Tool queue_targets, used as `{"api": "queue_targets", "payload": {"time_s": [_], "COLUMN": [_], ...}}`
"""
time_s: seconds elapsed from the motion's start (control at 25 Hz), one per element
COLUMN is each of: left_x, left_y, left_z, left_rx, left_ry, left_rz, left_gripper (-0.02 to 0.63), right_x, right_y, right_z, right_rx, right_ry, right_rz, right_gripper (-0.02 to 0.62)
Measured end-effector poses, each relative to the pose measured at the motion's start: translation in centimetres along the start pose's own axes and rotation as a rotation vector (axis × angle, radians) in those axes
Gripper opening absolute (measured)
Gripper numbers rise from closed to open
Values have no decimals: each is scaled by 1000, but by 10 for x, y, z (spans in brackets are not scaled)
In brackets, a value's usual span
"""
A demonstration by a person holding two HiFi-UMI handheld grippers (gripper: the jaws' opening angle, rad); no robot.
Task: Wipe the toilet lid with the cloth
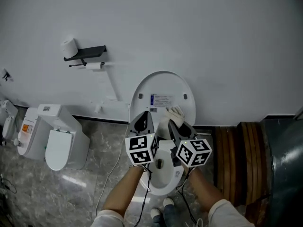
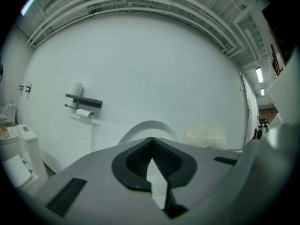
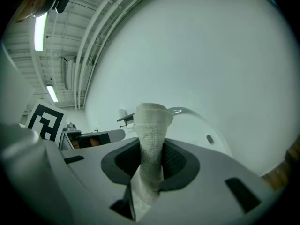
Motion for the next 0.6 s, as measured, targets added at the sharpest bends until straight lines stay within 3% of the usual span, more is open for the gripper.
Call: {"api": "queue_targets", "payload": {"time_s": [0.2, 0.32, 0.48, 0.6], "left_x": [79, 111, 136, 135], "left_y": [32, 42, 47, 55], "left_z": [-21, -32, -40, -42], "left_rx": [76, 67, 137, 178], "left_ry": [-34, -50, -52, -73], "left_rz": [0, -23, -56, -18], "left_gripper": [12, 11, 12, 12], "right_x": [97, 140, 184, 208], "right_y": [-31, -46, -48, -40], "right_z": [-10, -21, -34, -38], "right_rx": [-124, -157, -168, -170], "right_ry": [-17, -21, -25, -44], "right_rz": [56, 72, 122, 179], "right_gripper": [87, 87, 87, 87]}}
Point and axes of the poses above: the fingertips, and each gripper's own axes: x forward along the fingers, y to its left, z out of its top, the point moved 3 cm from there along -x, backward along the fingers, and after that the axes turned 10 degrees about -y, right-handed, at the moved point
